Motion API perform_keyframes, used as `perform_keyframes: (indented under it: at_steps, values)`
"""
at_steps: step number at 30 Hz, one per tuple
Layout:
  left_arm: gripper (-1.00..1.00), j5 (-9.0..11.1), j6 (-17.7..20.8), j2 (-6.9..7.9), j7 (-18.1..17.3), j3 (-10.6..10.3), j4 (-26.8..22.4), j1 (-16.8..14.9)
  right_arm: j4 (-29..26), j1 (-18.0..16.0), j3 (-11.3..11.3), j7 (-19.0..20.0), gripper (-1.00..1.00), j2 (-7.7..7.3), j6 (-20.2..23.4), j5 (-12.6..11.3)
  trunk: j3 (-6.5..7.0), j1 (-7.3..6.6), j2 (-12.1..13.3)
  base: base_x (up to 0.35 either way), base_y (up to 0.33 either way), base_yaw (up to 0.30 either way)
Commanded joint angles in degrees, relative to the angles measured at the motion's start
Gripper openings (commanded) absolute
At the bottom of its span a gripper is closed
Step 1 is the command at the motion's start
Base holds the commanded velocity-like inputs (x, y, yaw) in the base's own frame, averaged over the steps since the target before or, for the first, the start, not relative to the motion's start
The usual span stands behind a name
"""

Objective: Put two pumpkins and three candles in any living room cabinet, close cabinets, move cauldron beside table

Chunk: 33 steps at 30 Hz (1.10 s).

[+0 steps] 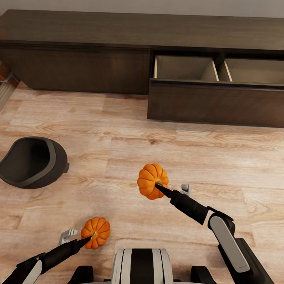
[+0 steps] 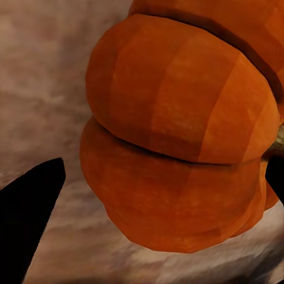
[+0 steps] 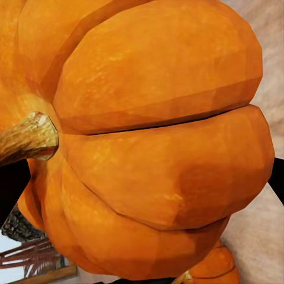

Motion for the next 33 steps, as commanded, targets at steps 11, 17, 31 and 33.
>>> perform_keyframes:
  at_steps: [11,17,31,33]
  values:
    - [-1.00,-0.21,0.27,-0.06,-0.01,0.20,0.11,-0.01,0.02,-0.04,0.01,-0.14,-1.00,0.18,0.21,-0.27,-0.03,0.00,-0.01,0.000,0.000,0.000]
    - [-1.00,-0.19,0.27,-0.06,-0.01,0.20,0.11,-0.01,0.02,-0.03,0.01,-0.06,-1.00,0.04,0.21,-0.27,-0.03,0.00,-0.01,0.000,0.000,0.000]
    - [-1.00,-0.19,0.27,-0.06,-0.05,0.20,0.10,-0.01,0.02,-0.02,0.01,0.03,-1.00,0.03,0.14,-0.27,0.20,-0.02,0.01,0.000,0.000,0.000]
    - [-1.00,-0.19,0.27,-0.06,-0.06,0.20,0.13,-0.01,0.02,-0.01,0.01,0.07,-1.00,0.03,0.14,-0.27,0.64,-0.07,0.03,0.000,0.000,0.000]
